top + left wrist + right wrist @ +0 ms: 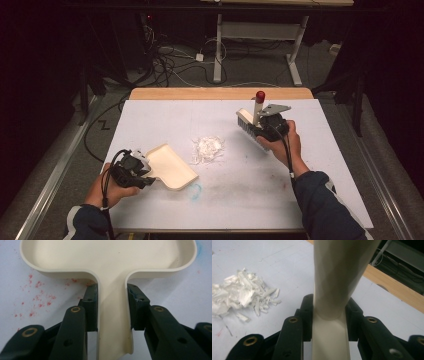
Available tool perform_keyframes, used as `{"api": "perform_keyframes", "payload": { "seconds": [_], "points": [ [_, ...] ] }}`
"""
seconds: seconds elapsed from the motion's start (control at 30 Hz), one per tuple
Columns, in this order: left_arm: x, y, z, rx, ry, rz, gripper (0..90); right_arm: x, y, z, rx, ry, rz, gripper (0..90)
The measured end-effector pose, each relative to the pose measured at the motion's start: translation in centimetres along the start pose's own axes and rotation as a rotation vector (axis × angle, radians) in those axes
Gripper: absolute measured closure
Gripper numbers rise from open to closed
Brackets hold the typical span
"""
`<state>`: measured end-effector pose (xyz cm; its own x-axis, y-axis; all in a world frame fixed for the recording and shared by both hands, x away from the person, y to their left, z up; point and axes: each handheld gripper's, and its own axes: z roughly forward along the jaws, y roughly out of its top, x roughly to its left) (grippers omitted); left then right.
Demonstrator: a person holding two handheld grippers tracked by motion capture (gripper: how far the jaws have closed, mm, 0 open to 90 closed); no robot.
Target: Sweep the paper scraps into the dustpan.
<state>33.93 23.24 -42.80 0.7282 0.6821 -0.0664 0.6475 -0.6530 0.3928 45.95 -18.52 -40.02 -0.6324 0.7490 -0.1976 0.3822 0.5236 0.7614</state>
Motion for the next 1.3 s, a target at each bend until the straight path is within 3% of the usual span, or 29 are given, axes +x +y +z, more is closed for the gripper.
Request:
{"api": "perform_keyframes", "payload": {
  "seconds": [0.17,0.2,0.37,0.6,0.77,0.87,1.17,1.3],
  "points": [
    [-0.1,0.0,0.1,0.002,0.007,0.007,63.2,0.9,0.8,1.1,0.004,-0.01,-0.015,67.7],
    [-0.1,-0.1,0.1,0.0,0.006,0.007,63.2,1.4,0.8,1.5,0.01,-0.03,-0.025,67.7],
    [0.0,-0.1,0.2,0.002,0.002,0.005,63.2,1.9,0.7,2.5,0.03,-0.028,-0.028,67.7],
    [-0.3,0.5,0.0,0.011,-0.001,0.014,63.2,2.9,1.1,3.1,0.036,-0.002,-0.043,67.7],
    [-0.3,0.9,0.0,0.021,-0.007,0.018,63.3,4.8,1.5,3.6,0.023,0.035,-0.065,67.7],
    [-0.3,1.1,0.0,0.026,-0.014,0.015,63.3,5.5,1.7,3.7,0.024,0.03,-0.088,67.7],
    [-0.1,2.1,0.2,0.076,-0.028,0.003,63.4,6.4,1.8,3.9,0.01,0.078,-0.094,67.7],
    [-0.3,2.5,0.2,0.108,-0.01,0.018,63.4,6.7,1.9,3.9,0.013,0.074,-0.109,67.7]
  ]
}}
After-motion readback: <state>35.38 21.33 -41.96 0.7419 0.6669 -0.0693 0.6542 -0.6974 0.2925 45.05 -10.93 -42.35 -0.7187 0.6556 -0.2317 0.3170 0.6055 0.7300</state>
